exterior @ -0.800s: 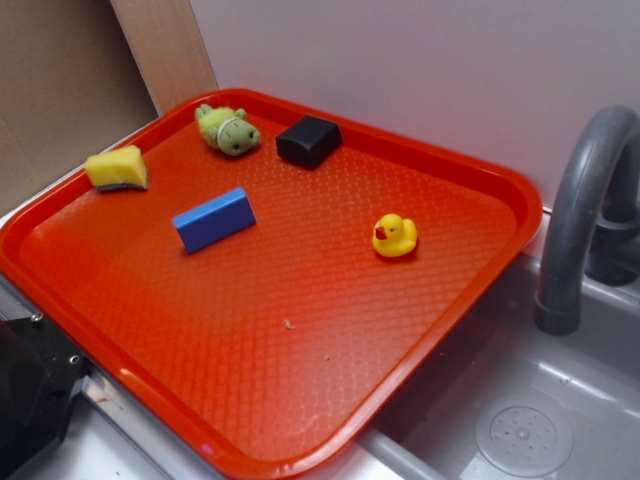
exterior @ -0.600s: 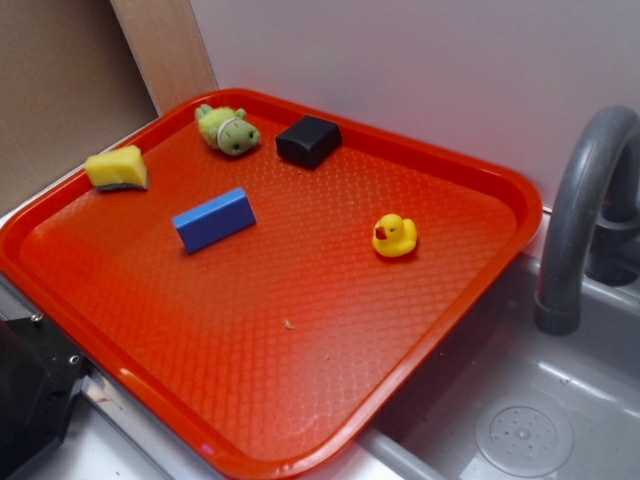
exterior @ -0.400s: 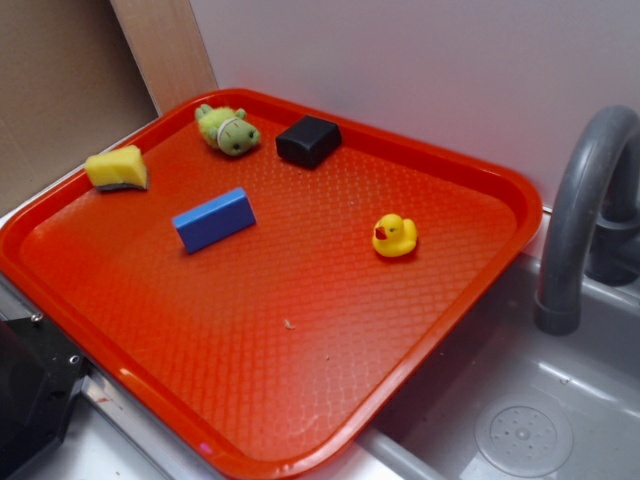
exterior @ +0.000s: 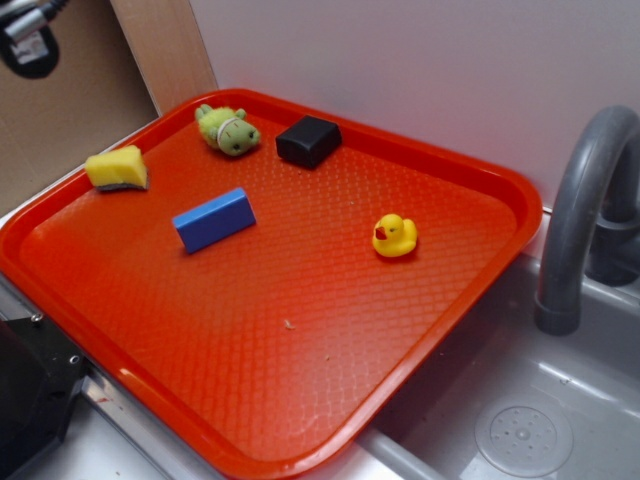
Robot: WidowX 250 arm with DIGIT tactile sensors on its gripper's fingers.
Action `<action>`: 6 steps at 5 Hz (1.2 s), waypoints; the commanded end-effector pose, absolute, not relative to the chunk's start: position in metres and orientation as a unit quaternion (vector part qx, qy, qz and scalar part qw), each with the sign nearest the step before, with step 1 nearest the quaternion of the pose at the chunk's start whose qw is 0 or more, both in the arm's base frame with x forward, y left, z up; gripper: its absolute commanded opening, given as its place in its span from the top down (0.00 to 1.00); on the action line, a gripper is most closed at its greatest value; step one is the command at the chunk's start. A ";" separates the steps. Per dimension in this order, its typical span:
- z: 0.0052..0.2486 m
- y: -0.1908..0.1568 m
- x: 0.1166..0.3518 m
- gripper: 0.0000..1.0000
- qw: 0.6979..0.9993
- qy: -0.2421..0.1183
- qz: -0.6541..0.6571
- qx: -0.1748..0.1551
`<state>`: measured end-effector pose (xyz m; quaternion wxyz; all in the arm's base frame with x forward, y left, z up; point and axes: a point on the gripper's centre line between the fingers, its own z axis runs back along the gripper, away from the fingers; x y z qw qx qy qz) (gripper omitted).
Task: Grab the blue block.
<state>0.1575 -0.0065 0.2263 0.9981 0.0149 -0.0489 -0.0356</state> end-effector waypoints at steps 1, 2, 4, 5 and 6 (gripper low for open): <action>0.176 0.006 0.193 0.00 0.989 -0.070 -0.120 0.046; 0.139 0.006 0.208 0.00 0.991 -0.052 -0.117 0.037; 0.081 0.008 0.229 0.00 0.995 0.016 -0.083 0.049; 0.049 0.008 0.218 0.00 0.992 0.046 -0.107 0.053; 0.033 0.004 0.207 0.00 0.990 0.055 -0.117 0.064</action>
